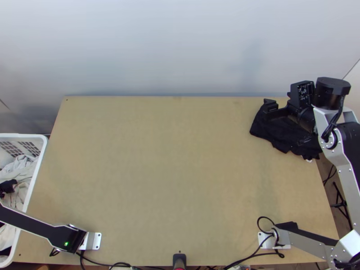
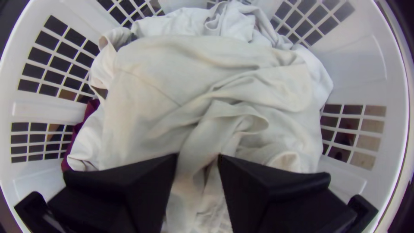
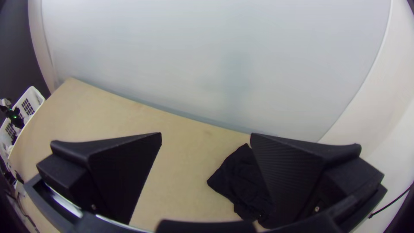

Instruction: Fold the t-shirt

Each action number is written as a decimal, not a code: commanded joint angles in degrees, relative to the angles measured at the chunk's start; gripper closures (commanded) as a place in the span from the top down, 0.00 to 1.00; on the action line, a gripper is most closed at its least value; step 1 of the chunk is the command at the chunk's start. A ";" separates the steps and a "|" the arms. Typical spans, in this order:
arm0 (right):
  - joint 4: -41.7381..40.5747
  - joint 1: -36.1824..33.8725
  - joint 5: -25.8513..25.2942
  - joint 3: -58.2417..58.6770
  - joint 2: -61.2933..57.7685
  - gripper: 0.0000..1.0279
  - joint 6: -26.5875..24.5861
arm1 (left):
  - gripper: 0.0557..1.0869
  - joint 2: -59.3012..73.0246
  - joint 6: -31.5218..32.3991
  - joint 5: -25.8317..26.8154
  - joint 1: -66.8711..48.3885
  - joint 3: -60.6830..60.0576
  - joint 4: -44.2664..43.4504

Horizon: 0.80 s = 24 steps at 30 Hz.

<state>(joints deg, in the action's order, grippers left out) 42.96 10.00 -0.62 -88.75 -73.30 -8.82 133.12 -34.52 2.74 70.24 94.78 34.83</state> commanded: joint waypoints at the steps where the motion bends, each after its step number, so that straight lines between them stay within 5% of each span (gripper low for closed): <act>1: 0.37 0.02 -0.08 -0.02 0.00 0.93 -0.23 | 0.26 1.53 0.86 -0.11 0.08 2.69 -1.08; 5: 0.81 0.02 -0.08 -0.11 0.08 0.93 -0.32 | 0.05 1.70 0.77 -0.19 0.16 2.69 -3.54; 14: 3.80 0.37 0.01 -0.28 0.08 0.93 0.21 | 0.04 -3.31 0.95 0.77 0.16 3.57 4.90; 24: 4.33 -0.24 -0.96 -0.11 0.52 0.96 -0.15 | 0.04 -21.67 6.22 13.52 -4.85 10.25 26.61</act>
<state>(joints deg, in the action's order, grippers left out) 46.92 10.09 -1.10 -88.86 -73.08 -9.02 121.56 -31.09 10.07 68.73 100.75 49.28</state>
